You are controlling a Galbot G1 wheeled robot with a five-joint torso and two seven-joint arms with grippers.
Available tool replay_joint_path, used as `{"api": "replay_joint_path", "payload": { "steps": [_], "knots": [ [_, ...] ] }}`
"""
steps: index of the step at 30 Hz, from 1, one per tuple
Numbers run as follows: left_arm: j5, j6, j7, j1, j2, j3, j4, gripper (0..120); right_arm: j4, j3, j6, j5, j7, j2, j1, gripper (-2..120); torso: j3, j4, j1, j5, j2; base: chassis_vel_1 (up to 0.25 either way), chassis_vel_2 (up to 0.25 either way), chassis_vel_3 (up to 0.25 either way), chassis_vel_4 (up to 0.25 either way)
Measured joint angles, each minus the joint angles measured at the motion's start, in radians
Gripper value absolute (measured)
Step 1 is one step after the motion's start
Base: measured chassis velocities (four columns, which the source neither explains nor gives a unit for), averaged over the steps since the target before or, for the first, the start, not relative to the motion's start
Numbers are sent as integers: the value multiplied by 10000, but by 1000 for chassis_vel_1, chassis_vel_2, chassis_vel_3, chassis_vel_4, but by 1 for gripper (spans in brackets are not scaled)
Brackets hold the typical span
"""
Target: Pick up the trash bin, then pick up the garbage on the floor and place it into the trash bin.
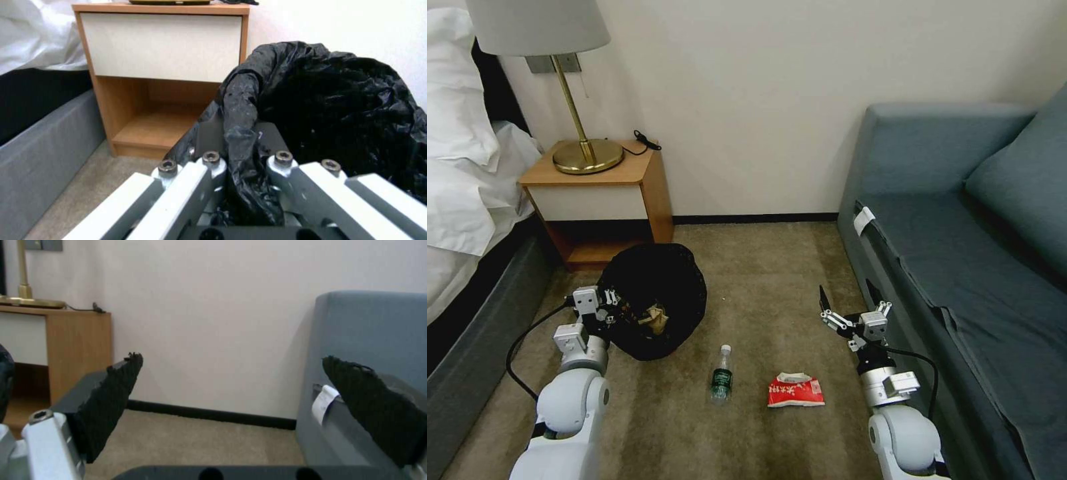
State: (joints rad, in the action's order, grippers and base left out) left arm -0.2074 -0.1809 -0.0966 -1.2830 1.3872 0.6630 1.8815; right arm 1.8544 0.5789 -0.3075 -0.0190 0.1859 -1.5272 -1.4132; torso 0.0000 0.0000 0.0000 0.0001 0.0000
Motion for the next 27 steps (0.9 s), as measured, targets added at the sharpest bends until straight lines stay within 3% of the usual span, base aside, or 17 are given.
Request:
{"api": "replay_joint_path", "payload": {
  "steps": [16, 23, 27],
  "knots": [
    [-6, 11, 1, 3, -18, 5, 0, 5, -264, 57, -152, 266, 10, 104, 74, 100, 0, 0, -1, -1, 1, -52, 51, 56, -50],
    [-2, 35, 26, 34, -29, -34, -122, 5, -361, -17, 723, 298, 168, 840, 402, 100, 0, -2, 0, 1, 0, 0, 0, 0, 0],
    [14, 56, 52, 24, -33, -83, -197, 5, -698, -84, 1688, -171, 1259, 1615, 1113, 100, 0, -1, 0, 0, 0, 0, 0, 0, 0]
  ]
}}
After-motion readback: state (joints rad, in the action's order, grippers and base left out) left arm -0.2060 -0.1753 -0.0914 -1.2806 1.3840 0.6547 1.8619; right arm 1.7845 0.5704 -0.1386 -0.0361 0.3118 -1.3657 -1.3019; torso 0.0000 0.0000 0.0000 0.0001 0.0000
